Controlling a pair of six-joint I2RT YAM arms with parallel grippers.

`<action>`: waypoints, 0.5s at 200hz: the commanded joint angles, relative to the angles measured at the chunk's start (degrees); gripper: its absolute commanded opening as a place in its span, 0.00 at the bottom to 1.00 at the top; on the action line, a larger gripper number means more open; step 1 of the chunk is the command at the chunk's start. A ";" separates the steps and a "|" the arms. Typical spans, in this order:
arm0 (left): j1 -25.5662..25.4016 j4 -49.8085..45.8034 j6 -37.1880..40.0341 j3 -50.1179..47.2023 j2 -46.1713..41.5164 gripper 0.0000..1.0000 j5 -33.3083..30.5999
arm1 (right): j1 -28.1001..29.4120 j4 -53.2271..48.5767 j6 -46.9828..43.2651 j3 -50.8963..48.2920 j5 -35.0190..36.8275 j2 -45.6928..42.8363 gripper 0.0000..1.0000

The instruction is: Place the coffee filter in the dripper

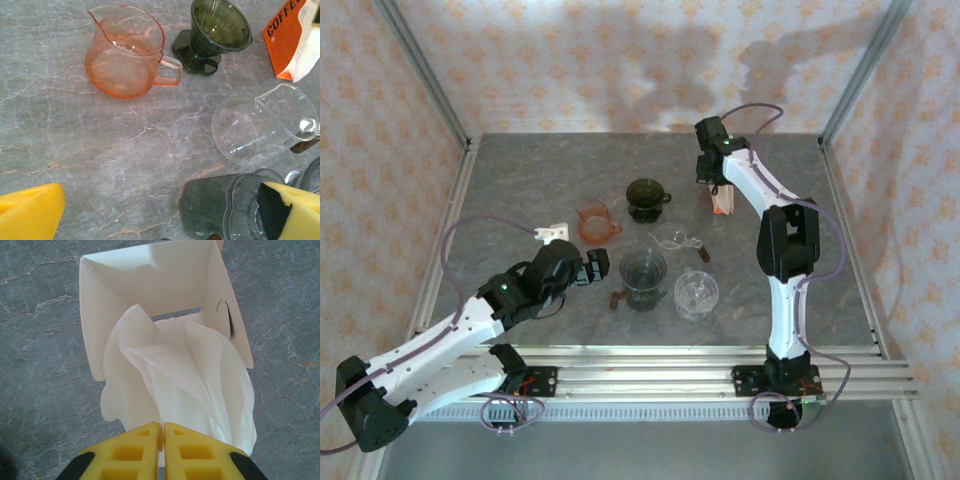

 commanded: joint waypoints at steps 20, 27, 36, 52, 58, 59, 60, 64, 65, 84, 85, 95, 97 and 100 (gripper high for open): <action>0.45 -0.15 -0.80 -0.10 -0.35 1.00 0.07 | -0.32 -0.51 0.55 -0.46 0.45 -2.61 0.14; 0.49 -0.06 -0.96 -0.21 -0.34 1.00 0.07 | -0.32 -0.49 0.54 -0.46 0.45 -2.66 0.14; 0.45 -0.03 -0.97 -0.21 -0.36 1.00 0.07 | -0.34 -0.62 0.45 -0.37 0.38 -2.57 0.14; 0.47 0.13 -1.05 -0.29 -0.36 1.00 0.24 | -0.32 -0.67 0.47 -0.37 0.45 -2.70 0.13; 0.48 0.17 -1.05 -0.38 -0.34 1.00 0.22 | -0.33 -0.64 0.36 -0.46 0.58 -2.70 0.12; 0.47 0.16 -1.01 -0.38 -0.31 1.00 0.24 | -0.37 -0.63 0.40 -0.50 0.60 -2.70 0.12; 0.46 0.20 -1.04 -0.34 -0.29 1.00 0.20 | -0.34 -0.63 0.42 -0.53 0.62 -2.70 0.12; 0.45 0.15 -1.02 -0.31 -0.29 1.00 0.18 | -0.37 -0.63 0.36 -0.61 0.63 -2.78 0.11; 0.45 0.24 -1.04 -0.30 -0.32 1.00 0.17 | -0.34 -0.58 0.35 -0.63 0.67 -2.79 0.11; 0.45 0.37 -1.09 -0.30 -0.27 1.00 0.24 | -0.37 -0.60 0.32 -0.81 0.76 -2.94 0.08; 0.49 0.39 -1.12 -0.30 -0.27 1.00 0.24 | -0.39 -0.61 0.29 -0.81 0.78 -2.95 0.08; 0.49 0.41 -1.15 -0.43 -0.27 1.00 0.28 | -0.32 -0.50 0.37 -0.89 0.73 -3.13 0.07; 0.46 0.41 -1.15 -0.46 -0.27 1.00 0.25 | -0.32 -0.53 0.36 -0.88 0.72 -3.14 0.06; 0.52 0.46 -1.17 -0.40 -0.27 1.00 0.36 | -0.32 -0.53 0.41 -0.83 0.72 -3.18 0.06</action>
